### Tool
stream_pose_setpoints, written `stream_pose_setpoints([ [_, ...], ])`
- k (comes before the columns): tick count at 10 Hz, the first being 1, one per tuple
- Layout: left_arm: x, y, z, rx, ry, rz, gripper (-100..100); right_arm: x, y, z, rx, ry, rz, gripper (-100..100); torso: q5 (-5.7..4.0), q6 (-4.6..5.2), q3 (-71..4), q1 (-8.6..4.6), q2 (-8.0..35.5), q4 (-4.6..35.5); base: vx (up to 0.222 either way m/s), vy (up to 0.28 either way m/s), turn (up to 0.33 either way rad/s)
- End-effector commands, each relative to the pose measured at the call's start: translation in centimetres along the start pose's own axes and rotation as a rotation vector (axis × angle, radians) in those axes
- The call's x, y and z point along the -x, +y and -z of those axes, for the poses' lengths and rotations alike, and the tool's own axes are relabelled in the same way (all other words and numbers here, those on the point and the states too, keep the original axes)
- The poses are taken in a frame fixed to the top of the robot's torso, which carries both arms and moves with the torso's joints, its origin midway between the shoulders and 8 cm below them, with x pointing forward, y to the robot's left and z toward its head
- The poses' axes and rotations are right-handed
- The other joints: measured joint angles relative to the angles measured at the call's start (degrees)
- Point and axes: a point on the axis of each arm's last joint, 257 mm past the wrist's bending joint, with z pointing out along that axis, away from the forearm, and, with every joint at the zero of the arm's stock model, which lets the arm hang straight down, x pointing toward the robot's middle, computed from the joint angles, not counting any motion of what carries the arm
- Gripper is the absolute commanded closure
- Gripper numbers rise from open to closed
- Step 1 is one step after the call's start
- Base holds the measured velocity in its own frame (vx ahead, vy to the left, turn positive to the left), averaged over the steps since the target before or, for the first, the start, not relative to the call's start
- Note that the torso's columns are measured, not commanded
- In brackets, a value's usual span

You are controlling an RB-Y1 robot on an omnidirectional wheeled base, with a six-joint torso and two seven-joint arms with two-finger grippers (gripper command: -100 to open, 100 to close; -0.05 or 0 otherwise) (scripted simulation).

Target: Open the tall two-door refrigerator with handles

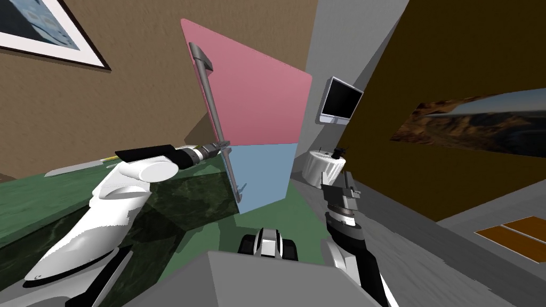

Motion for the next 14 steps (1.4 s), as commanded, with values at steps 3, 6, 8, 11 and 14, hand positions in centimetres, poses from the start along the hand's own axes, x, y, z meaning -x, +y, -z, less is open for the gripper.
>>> stream_pose_setpoints([
  [3, 2.1, 1.8, -0.3, 0.046, -0.044, 0.003, -100, 0.0, 0.0, 0.0, 0.0, 0.0, 0.0, 0, -0.12, 0.06, -0.3, -0.23, -0.45, -0.1, -0.052, 0.011, -0.153],
  [6, 0.2, 0.0, 0.0, 0.0, -0.003, 0.001, 100, 0.0, 0.0, 0.0, 0.0, 0.0, 0.0, 0, 0.01, -0.26, -0.13, -0.04, -0.25, -0.02, 0.05, -0.015, 0.221],
  [8, 1.1, 1.0, 0.1, 0.026, -0.025, 0.0, 100, 0.0, 0.0, 0.0, 0.0, 0.0, 0.0, 0, 0.08, -0.12, -0.05, 0.17, -0.08, -0.01, -0.01, -0.064, 0.062],
  [11, 2.7, 2.2, 0.3, 0.057, -0.062, 0.002, 100, 0.0, 0.0, 0.0, 0.0, 0.0, 0.0, 0, -0.46, 0.19, 0.1, -0.81, 0.17, 0.26, -0.096, -0.258, 0.123],
  [14, 5.0, 4.0, 0.8, 0.104, -0.117, 0.007, 100, 0.0, 0.0, 0.0, 0.0, 0.0, -0.001, 0, -0.1, -0.23, 0.04, -0.3, 0.04, 0.03, -0.151, -0.353, 0.123],
])
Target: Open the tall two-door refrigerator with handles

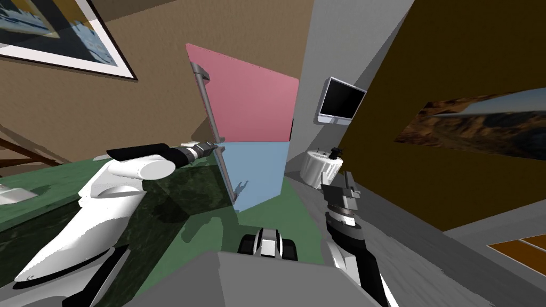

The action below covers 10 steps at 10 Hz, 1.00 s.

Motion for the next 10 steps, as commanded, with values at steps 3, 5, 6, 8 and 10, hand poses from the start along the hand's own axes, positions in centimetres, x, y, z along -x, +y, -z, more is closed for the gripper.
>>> stream_pose_setpoints([
  [3, 2.8, 2.2, 0.3, 0.056, -0.066, 0.007, 100, 0.0, 0.0, 0.0, 0.0, 0.0, 0.001, 0, 0.24, -0.02, -0.23, 0.66, -0.36, -0.12, -0.076, -0.255, 0.084],
  [5, 4.3, 3.5, 0.6, 0.087, -0.103, 0.01, 100, 0.0, 0.0, 0.0, 0.0, 0.0, 0.0, 0, -0.02, 0.0, -0.02, -0.13, -0.05, -0.02, -0.148, -0.359, 0.159],
  [6, 3.7, 3.2, 0.5, 0.078, -0.09, 0.009, 100, 0.0, 0.0, 0.0, 0.0, 0.0, 0.0, 0, 0.03, -0.01, 0.14, 0.16, 0.22, 0.06, -0.103, -0.135, 0.031],
  [8, 4.3, 3.2, 0.6, 0.085, -0.098, -0.003, -100, 0.0, 0.0, 0.0, -0.001, 0.0, 0.001, 0, 0.4, -0.01, -0.41, 1.22, -0.7, -0.2, 0.112, 0.069, -0.027],
  [10, 4.8, 3.2, 0.7, 0.09, -0.103, -0.015, -100, 0.0, 0.0, 0.0, -0.001, 0.001, 0.001, 0, 0.32, 0.03, -0.49, 0.96, -0.73, -0.25, 0.161, 0.159, -0.022],
])
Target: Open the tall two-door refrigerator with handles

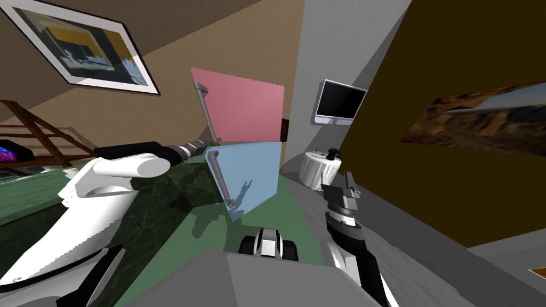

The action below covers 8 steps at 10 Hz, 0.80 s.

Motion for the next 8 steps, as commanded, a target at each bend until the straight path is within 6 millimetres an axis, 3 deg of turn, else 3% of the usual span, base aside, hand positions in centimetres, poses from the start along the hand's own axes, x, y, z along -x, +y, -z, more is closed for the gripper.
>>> stream_pose_setpoints([
  [1, 0.7, 0.1, 0.0, 0.008, -0.01, -0.015, -100, 0.0, 0.0, 0.0, 0.0, 0.0, 0.0, 0, 0.0, 0.01, 0.06, -0.26, 0.09, -0.03, 0.145, 0.111, -0.029],
  [8, 2.4, -0.1, 0.0, 0.023, -0.031, -0.055, -100, 0.0, 0.0, 0.0, 0.0, 0.0, 0.0, 0, -0.21, -0.03, 0.39, -0.67, 0.56, 0.19, 0.154, 0.123, -0.026],
])
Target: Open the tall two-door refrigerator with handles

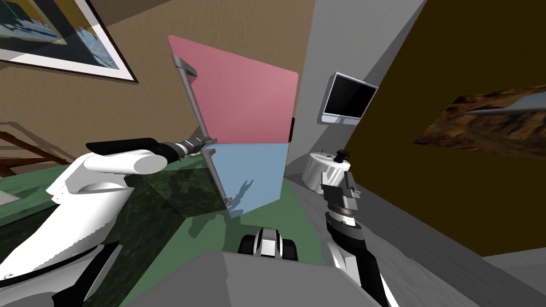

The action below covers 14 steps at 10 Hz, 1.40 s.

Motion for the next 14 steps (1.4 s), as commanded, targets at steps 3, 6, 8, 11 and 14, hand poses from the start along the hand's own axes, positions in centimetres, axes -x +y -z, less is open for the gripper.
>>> stream_pose_setpoints([
  [3, 0.6, 0.0, 0.0, 0.005, -0.006, -0.012, -100, 0.0, 0.0, 0.0, 0.0, 0.0, 0.0, 0, -0.04, -0.01, 0.2, -0.19, 0.33, 0.09, 0.078, 0.066, -0.012],
  [6, 1.8, 1.4, 0.1, 0.041, -0.037, -0.009, 100, 0.0, 0.0, 0.0, 0.0, 0.0, -0.001, 0, -0.06, -0.15, 0.26, -0.42, 0.36, 0.13, -0.026, -0.139, 0.084],
  [8, 3.1, 2.8, 0.3, 0.075, -0.068, -0.007, 100, 0.0, 0.0, 0.0, 0.001, 0.0, -0.001, 0, -0.09, -0.07, 0.38, -0.48, 0.55, 0.12, -0.147, -0.343, 0.184],
  [11, 5.1, 4.8, 0.8, 0.126, -0.115, -0.003, 100, 0.0, 0.0, 0.0, 0.001, 0.0, -0.001, 0, -0.22, 0.09, 0.0, -0.18, 0.07, 0.16, -0.112, -0.348, 0.163],
  [14, 6.9, 6.8, 1.4, 0.176, -0.162, 0.001, 100, 0.0, 0.0, 0.0, 0.0, 0.0, -0.001, 0, -0.15, 0.03, 0.05, -0.14, 0.12, 0.13, -0.107, -0.334, 0.161],
])
